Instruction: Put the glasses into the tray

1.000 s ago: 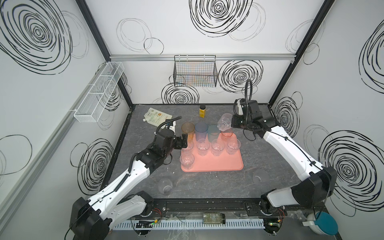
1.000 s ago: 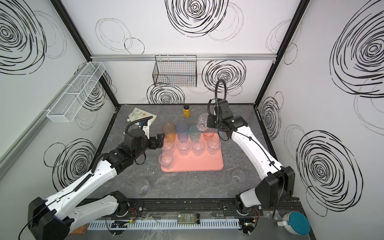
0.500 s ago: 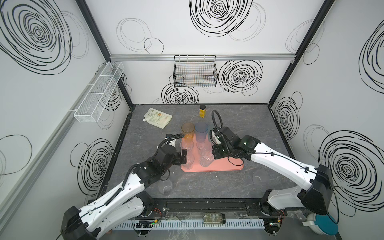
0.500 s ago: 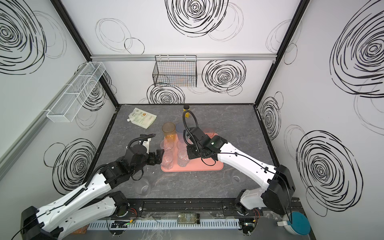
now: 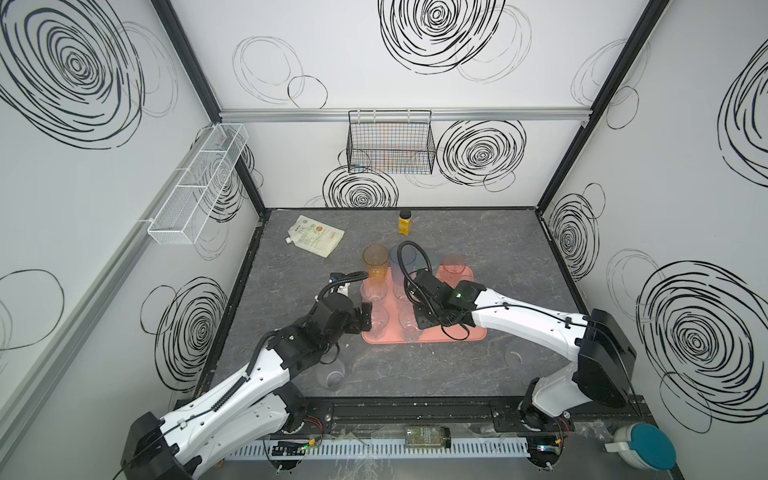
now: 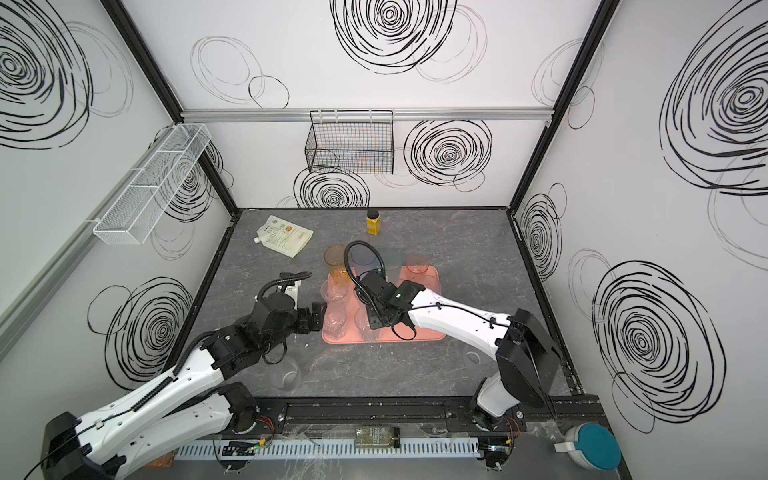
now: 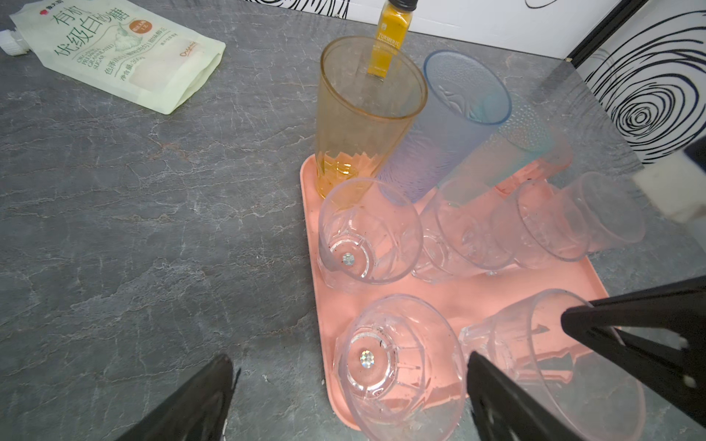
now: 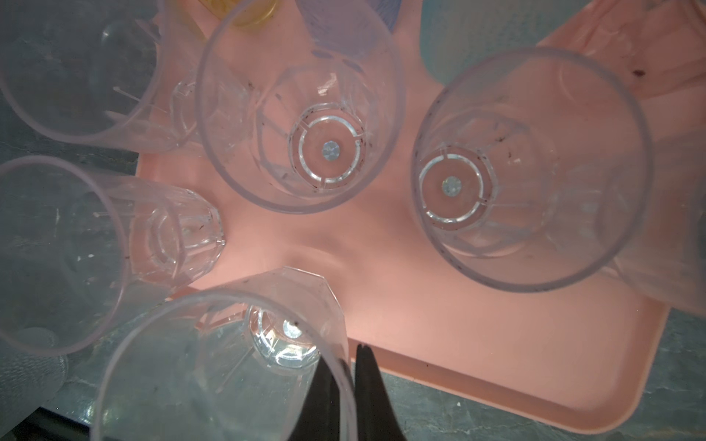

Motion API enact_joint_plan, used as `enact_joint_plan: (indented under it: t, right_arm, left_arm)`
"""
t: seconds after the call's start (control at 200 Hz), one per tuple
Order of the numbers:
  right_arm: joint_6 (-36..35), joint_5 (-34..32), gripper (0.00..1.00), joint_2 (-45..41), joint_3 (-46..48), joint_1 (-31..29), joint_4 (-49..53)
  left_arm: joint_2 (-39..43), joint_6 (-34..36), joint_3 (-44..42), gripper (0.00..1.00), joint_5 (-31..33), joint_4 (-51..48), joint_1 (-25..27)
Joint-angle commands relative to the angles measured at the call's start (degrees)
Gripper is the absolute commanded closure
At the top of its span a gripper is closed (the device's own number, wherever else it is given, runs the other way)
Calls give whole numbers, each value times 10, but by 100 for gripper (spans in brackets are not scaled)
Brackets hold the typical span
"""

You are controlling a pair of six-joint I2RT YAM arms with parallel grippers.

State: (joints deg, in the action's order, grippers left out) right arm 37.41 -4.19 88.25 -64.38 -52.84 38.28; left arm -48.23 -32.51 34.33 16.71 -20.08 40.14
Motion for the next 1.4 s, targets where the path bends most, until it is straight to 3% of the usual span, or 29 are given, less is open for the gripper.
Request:
enact_joint_plan:
  t: [0.0,0.45,0.76,1.001,1.211,1.396]
  right_arm:
    - [10,-40,100,6,-5,-5,-21]
    - [20,-35,98,48,-3,-13,-49]
    - [26,-31,82,43,1,-14,-45]
    - [15,-30,67,4,-53,-14,8]
    - [1,21,60,7,-110,-33,4]
    - [-15,65,56,62,-159,-87,-31]
  left_arm:
    - [3,-7,-8,3,10,15,2]
    - [0,-4,-11,3,10,22,2]
    - [3,-5,-12,3,12,23,1]
    - [13,24,13,4,31,8,-15]
    - [27,58,47,4,14,-3,-82]
    - [18,50,62,4,-65,-12,-225]
